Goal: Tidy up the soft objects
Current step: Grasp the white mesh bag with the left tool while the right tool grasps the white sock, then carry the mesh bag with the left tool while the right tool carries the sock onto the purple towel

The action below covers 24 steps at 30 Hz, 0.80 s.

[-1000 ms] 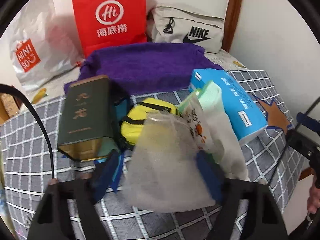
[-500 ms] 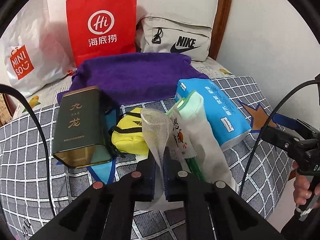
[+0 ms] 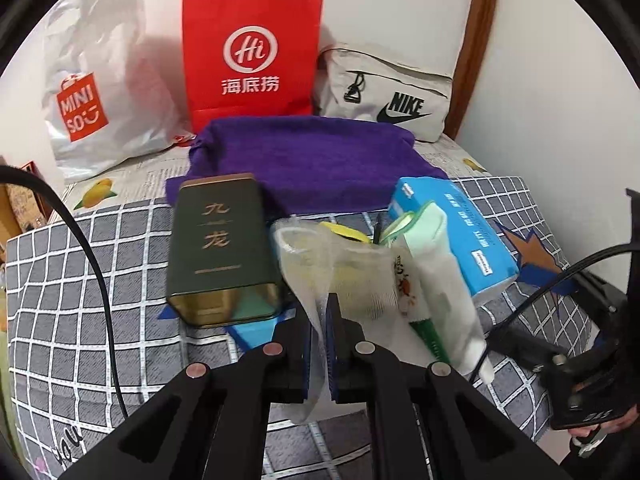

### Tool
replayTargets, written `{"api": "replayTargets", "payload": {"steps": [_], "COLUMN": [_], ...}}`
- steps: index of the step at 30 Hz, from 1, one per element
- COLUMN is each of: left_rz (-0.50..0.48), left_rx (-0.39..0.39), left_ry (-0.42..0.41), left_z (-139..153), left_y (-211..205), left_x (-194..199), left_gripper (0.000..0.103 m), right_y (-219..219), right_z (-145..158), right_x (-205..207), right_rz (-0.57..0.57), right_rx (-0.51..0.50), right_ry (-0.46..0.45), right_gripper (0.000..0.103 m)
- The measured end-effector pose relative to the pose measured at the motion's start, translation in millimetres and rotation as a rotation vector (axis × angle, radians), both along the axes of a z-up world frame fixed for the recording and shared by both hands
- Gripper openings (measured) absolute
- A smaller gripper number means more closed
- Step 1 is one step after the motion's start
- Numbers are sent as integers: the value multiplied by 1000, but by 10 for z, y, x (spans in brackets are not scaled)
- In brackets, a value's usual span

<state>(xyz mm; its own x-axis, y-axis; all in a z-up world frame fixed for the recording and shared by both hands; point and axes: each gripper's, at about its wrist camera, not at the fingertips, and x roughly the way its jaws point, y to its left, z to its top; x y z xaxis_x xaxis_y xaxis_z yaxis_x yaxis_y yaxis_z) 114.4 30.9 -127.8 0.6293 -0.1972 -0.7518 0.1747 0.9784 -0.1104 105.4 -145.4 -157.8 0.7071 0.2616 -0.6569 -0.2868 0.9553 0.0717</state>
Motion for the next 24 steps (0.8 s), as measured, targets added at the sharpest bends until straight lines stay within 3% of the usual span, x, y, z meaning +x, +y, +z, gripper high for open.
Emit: {"api": "replayTargets", "payload": {"steps": [10, 11, 12, 13, 16, 19, 24], "left_rz": [4, 2, 0, 0, -4, -5, -7], "left_rx": [-51, -54, -59, -65, -77, -88, -102], "left_ry": [19, 20, 22, 23, 24, 26, 30], "left_z": [-104, -113, -124, -133, -155, -172, -196], "left_y": [188, 193, 200, 205, 227, 251, 252], "left_x": [-4, -8, -12, -14, -15, -21, -20], "left_gripper": [7, 7, 7, 7, 7, 7, 7], "right_y": [340, 349, 365, 379, 393, 407, 386], "right_z": [-246, -247, -245, -249, -305, -318, -343], "right_x": [200, 201, 205, 219, 286, 255, 219], "right_rz": [68, 67, 66, 64, 94, 77, 68], "right_rx": [-18, -23, -29, -36, -1, -41, -47], "right_ry": [52, 40, 37, 39, 117, 98, 116], "right_gripper": [64, 50, 29, 21, 18, 16, 24]}}
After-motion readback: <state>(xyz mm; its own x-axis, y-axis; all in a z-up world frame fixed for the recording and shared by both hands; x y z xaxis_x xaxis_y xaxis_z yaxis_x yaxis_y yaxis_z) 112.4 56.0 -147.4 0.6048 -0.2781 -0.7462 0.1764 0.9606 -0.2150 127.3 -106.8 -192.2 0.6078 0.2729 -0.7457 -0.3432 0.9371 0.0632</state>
